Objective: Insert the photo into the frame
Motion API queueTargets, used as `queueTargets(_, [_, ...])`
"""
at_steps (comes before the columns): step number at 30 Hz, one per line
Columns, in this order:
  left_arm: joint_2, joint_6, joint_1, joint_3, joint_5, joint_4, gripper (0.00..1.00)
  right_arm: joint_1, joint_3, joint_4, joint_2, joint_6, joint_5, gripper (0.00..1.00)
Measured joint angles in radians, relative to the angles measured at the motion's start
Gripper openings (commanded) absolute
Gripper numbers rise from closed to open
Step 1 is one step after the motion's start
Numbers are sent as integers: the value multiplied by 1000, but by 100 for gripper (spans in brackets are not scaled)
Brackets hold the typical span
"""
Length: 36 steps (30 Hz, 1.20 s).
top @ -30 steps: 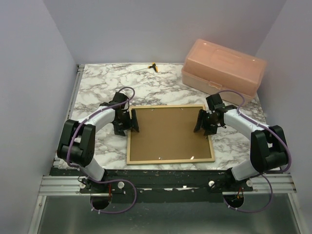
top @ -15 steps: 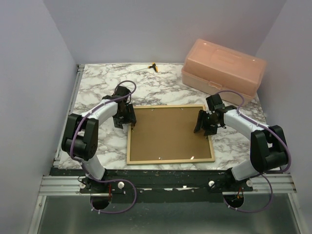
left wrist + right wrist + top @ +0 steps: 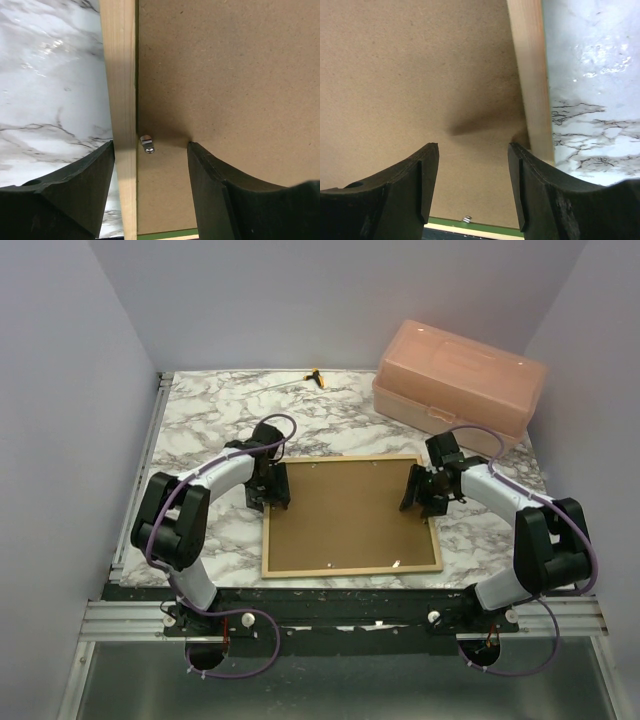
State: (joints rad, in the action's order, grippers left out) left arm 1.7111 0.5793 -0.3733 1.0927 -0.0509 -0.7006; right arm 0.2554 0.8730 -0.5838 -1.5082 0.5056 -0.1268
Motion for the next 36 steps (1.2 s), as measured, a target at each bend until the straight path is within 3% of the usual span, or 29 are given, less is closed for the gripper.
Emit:
queueTargets(8, [-9,50,-73,-42,-101,68,58,-61,0,0,10,5,0,66])
queueTargets(23, [-21,165,-74,-65,-26,95,51,-81,-12,6,13,-2,-23,66])
queueTargets(26, [-21,168,-69,-64,-23,94,41,-81,-14,10,13,-2,-27,66])
queueTargets(30, [-15,167,-67,-56,-23,95,15,-81,-16,12,13,-2,-29,66])
queueTargets(33, [-18,167,-64,-56,-23,89,2,-81,-16,14,13,-2,-29,66])
queueTargets(36, [-21,169,-61,-56,-25,87,0,-81,-17,15,13,-2,-30,66])
